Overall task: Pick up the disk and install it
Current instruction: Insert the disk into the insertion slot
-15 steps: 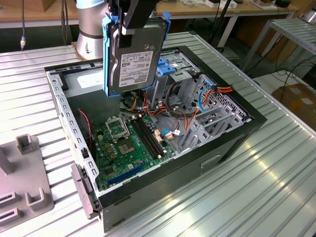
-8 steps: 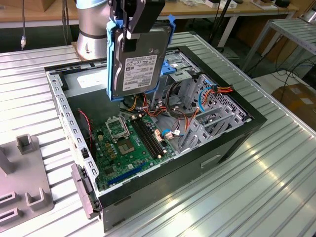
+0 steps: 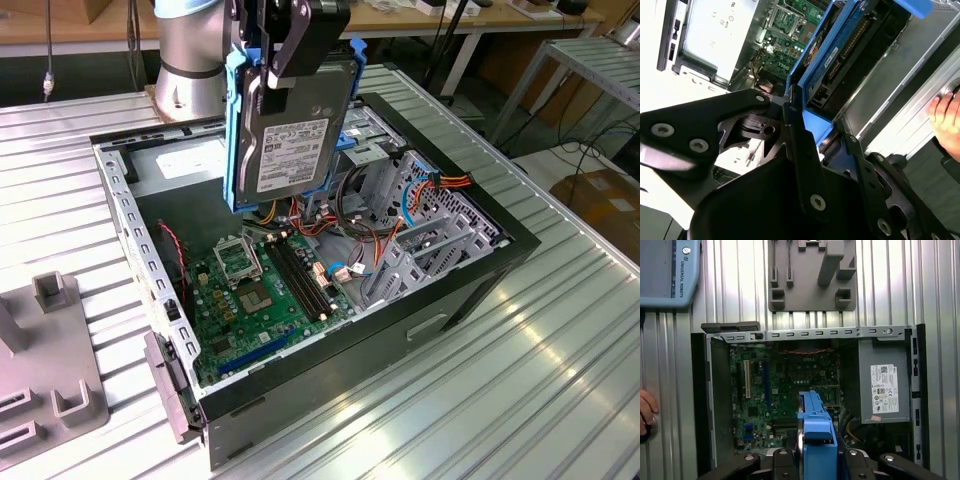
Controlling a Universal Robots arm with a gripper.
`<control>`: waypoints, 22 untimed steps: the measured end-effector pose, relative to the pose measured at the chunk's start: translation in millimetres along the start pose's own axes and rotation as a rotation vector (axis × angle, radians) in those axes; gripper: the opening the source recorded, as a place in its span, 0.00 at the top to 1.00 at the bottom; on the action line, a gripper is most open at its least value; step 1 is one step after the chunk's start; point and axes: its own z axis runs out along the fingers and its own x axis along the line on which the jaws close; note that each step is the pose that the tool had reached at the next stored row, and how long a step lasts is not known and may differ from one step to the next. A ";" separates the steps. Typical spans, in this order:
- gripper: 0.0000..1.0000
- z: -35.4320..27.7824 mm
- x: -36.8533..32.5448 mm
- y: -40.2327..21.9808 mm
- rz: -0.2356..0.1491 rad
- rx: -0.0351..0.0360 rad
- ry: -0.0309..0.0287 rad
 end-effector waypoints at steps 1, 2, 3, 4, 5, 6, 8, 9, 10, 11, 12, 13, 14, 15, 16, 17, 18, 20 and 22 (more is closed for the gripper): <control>0.63 0.0 1.0 -0.3 0.000 0.0000 0.0001; 0.63 0.1 2.4 -0.7 0.000 0.0000 0.0004; 0.63 0.1 4.7 -1.1 0.000 0.0001 0.0006; 0.63 0.1 6.0 -1.3 0.000 0.0001 0.0008; 0.63 0.1 7.4 -1.4 0.000 0.0001 0.0010; 0.63 0.1 8.9 -1.5 0.000 0.0001 0.0016; 0.63 0.0 11.9 -2.0 0.000 0.0001 0.0027; 0.63 0.0 13.1 -2.6 0.000 0.0001 0.0029; 0.63 0.1 14.1 -3.8 0.000 0.0002 0.0031; 0.63 0.1 14.7 -6.0 0.000 0.0002 0.0034; 0.63 0.2 15.3 -8.7 0.000 0.0002 0.0036; 0.63 0.3 15.9 -12.0 0.000 0.0002 0.0039; 0.63 0.4 16.3 -15.5 0.000 0.0002 0.0041; 0.63 0.6 16.6 -19.6 0.000 0.0002 0.0043; 0.63 0.8 17.0 -25.8 0.000 0.0002 0.0047; 0.63 1.1 17.3 -30.4 0.000 0.0003 0.0051; 0.63 1.4 17.1 -33.7 0.000 0.0003 0.0055; 0.63 1.9 17.0 -40.9 0.000 0.0003 0.0064; 0.63 2.6 17.6 -46.2 0.000 0.0004 0.0066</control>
